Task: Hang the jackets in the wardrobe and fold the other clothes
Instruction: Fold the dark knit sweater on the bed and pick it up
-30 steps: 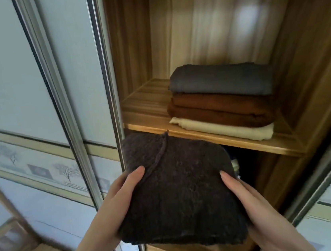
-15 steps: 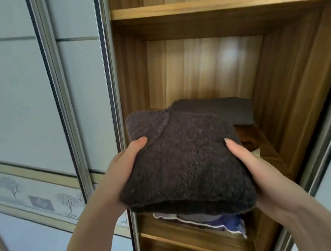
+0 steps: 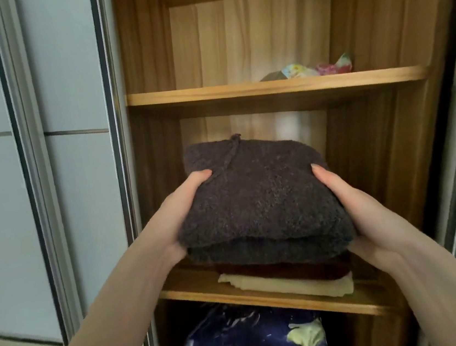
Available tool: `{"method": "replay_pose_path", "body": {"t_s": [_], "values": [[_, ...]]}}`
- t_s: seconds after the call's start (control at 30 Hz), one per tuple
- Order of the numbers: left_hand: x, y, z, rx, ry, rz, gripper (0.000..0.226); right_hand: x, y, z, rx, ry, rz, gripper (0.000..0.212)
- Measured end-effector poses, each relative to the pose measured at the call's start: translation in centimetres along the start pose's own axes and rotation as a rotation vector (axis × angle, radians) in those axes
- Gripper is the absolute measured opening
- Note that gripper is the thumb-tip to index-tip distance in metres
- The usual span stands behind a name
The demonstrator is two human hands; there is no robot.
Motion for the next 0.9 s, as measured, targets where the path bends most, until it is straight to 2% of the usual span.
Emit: {"method": "replay_pose_path", "body": {"t_s": [0.1,0.3,0.37,0.43,0.47,0.6,0.67,0.7,0.77,0.83,0.9], "values": [[1.3,-2.3,-0.2,0.004,0.015,0.045,0.04,-1.2,-2.2,1.1,0.015,-0.005,-0.069,0.039],[2.5,-7.9,0.0,-0.021,-0.001,0.064,0.044,-2.8,-6.1,2.6,0.006,0.028,-0.142,0.058],[2.9,-9.9,0.1,-0.014,-0.032,0.073,0.048,-3.5,-7.6,3.1,-0.005,0.06,-0.181,0.069],[3.3,-11.5,0.3,-0.016,-0.08,0.066,0.052,-4.3,-9.3,3.3,-0.01,0.135,-0.277,0.087],[3.6,-12.0,0.5,-0.019,-0.124,0.075,0.056,-4.8,-9.9,3.2,-0.019,0.214,-0.339,0.089],[4.2,-12.9,1.7,0.024,-0.454,0.058,0.082,-6.0,-11.3,2.4,-0.118,0.536,-0.487,0.07],[3.9,-13.5,1.8,0.116,-0.664,-0.01,0.093,-6.1,-10.8,2.2,-0.21,0.61,-0.527,0.064],[3.5,-13.9,1.5,0.2,-0.817,-0.052,0.092,-6.0,-10.4,2.3,-0.282,0.648,-0.56,0.06],[3.0,-14.2,0.6,0.425,-1.067,-0.12,0.074,-5.2,-9.3,2.7,-0.476,0.711,-0.569,0.054],[3.6,-13.7,0.0,0.62,-1.094,-0.042,0.056,-3.7,-8.7,2.8,-0.577,0.796,-0.466,0.056],[4.7,-13.1,0.3,0.678,-1.085,0.135,0.053,-2.5,-9.3,2.1,-0.555,0.94,-0.375,0.065]]}}
Point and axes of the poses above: each hand's wrist, its own y-axis away from the middle knuckle, its own x-axis out of the palm, z = x × y, the point moved 4 cm from there along -y, towards the middle knuckle, and after that the axes turned 8 degrees about x, right-handed, at the moved point
